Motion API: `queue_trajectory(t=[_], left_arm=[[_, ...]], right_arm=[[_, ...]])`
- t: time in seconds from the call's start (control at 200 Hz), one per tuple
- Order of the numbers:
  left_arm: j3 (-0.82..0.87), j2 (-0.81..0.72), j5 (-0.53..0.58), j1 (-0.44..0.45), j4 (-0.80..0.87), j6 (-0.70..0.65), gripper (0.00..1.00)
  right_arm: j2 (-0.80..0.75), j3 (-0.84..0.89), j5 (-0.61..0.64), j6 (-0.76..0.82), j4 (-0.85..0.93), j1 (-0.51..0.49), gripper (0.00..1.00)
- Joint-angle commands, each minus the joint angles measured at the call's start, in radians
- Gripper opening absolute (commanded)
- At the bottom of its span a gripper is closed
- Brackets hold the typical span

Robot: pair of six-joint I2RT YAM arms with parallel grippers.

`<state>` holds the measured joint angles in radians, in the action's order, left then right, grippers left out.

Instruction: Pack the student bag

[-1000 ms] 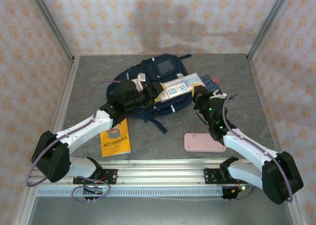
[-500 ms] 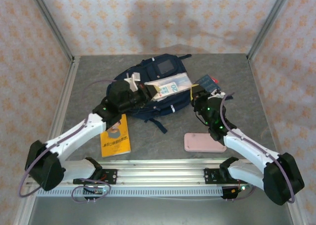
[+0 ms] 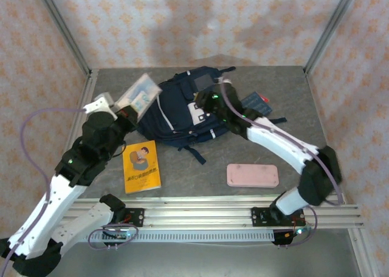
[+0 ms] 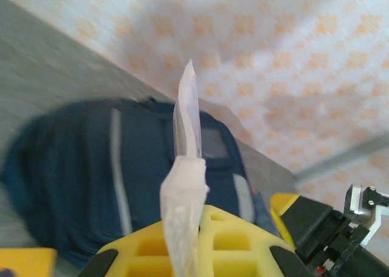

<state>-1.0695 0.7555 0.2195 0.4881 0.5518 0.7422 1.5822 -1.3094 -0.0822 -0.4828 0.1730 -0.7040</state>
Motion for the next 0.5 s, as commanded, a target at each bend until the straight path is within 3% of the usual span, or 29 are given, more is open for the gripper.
queue_trajectory(t=[0.0,0.205,0.495], left_arm=[[-0.031,-0.040,0.259,-0.007,0.096,-0.103,0.00],[-0.011,-0.108,0.383,-0.007,0.082,-0.144,0.00],[0.004,-0.127,0.381,-0.007,0.053,-0.170,0.00]], right_arm=[[0.189,-0.216,0.017,0.192,0.261,-0.065,0.48],[0.556,-0.641,0.131,0.336,0.454,-0.180,0.70],[0.906,-1.083,0.108,0.355,0.619,-0.200,0.82]])
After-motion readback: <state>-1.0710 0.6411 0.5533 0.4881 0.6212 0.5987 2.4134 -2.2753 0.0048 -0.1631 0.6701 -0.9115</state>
